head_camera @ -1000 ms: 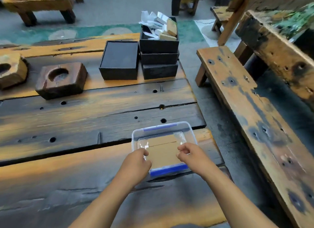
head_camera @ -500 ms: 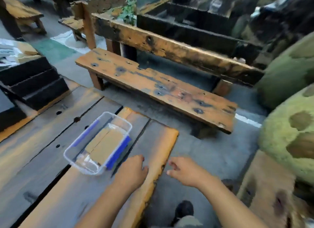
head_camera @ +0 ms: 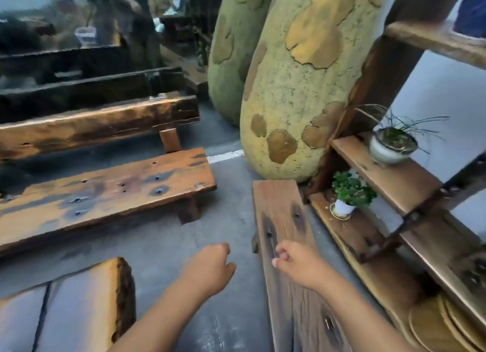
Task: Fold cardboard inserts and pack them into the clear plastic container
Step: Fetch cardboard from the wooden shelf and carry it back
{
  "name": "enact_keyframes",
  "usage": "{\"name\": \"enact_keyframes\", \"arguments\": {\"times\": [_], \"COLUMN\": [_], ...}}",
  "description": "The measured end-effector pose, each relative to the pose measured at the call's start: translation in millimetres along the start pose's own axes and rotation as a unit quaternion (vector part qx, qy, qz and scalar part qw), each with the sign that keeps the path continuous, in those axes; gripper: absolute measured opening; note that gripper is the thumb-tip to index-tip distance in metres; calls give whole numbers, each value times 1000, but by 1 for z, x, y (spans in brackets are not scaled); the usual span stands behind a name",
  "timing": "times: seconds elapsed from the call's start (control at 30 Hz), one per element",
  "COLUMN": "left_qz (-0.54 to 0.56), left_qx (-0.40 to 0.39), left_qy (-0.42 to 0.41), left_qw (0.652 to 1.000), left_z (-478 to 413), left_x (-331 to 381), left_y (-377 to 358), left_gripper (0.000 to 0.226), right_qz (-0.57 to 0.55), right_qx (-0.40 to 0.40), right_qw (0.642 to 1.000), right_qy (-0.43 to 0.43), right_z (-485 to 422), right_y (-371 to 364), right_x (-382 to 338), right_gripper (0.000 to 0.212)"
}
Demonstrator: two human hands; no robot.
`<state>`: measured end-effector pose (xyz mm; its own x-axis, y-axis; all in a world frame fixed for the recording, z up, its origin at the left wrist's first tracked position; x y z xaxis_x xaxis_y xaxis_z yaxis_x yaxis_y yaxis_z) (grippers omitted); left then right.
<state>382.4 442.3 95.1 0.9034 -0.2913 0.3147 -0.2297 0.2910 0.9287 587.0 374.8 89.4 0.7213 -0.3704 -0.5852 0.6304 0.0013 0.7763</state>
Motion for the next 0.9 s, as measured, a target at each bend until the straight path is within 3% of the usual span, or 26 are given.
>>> {"name": "enact_keyframes", "arguments": {"times": [0.23, 0.37, 0.6, 0.8, 0.9], "left_qz": [-49, -64, -65, -31, -17], "left_qx": [-36, -66, -93, -135, -121], "left_qy": [-165, -273, -447, -555, -605], "left_qw": [984, 958, 887, 820, 787], "left_z": [-51, -70, -108, -122, -132], "left_x": [156, 248, 387, 492, 542], "left_y": [-28, -43, -63, -63, -42], "left_gripper": [35, 35, 29, 27, 29], "right_qz": [-14, -50, -96, -37, -23], "right_qx": [97, 171, 291, 366, 400], "right_qw": [989, 967, 902, 845, 827], "right_qy": [-107, -181, -305, -387, -394], "right_z": [20, 43, 85, 101, 97], "right_y": [97, 153, 209, 263, 311], "right_x": [104, 164, 229, 249, 250], "right_gripper": [31, 13, 24, 32, 35]}}
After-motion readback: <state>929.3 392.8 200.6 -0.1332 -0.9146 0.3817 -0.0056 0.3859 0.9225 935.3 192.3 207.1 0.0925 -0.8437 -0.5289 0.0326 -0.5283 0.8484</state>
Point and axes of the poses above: each hand's wrist, its own z-axis away from the middle knuckle, its own y-axis out of the back of the hand, x = y × z, the point moved 2 cm from there along -z, towards the middle knuckle, and after that the axes turned 11 degrees about x, right-handed, at the moved point
